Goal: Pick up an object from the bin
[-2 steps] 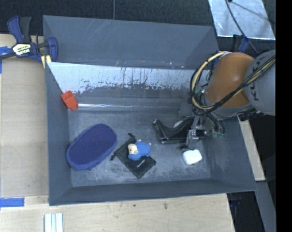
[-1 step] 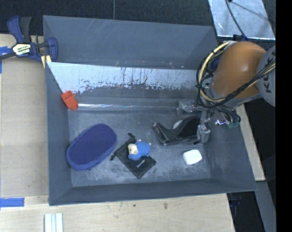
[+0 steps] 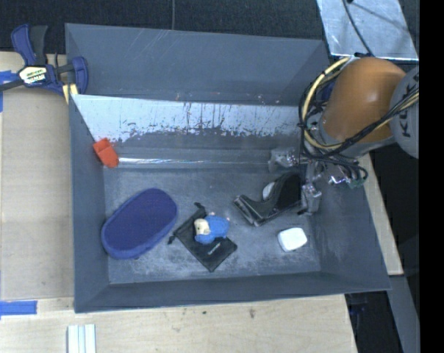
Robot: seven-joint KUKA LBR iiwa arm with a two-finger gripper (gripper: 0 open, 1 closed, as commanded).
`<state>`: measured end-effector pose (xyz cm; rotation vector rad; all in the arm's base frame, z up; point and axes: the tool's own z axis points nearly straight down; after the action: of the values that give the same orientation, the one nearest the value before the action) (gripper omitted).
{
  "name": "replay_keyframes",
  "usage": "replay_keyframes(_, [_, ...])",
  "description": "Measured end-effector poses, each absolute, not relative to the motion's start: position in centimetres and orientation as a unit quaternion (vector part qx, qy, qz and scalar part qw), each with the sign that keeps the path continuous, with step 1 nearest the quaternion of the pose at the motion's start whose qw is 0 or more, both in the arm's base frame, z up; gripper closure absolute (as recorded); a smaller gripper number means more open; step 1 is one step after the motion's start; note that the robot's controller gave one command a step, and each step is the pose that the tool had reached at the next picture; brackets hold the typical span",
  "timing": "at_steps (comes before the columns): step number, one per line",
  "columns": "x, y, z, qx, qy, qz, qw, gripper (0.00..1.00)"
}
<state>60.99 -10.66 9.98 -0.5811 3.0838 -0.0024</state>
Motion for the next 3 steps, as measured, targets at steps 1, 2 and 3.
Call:
replay_keyframes(1, [60.86, -10.34, 6.92, -0.131, 0.991, 0.000, 0.000, 0.00])
replay_keyframes(2, [60.91, -10.39, 6.96, -0.130, 0.991, 0.000, 0.001, 0.00])
replay_keyframes(3, [60.91, -10.46, 6.99, -0.130, 0.992, -0.001, 0.001, 1.00])
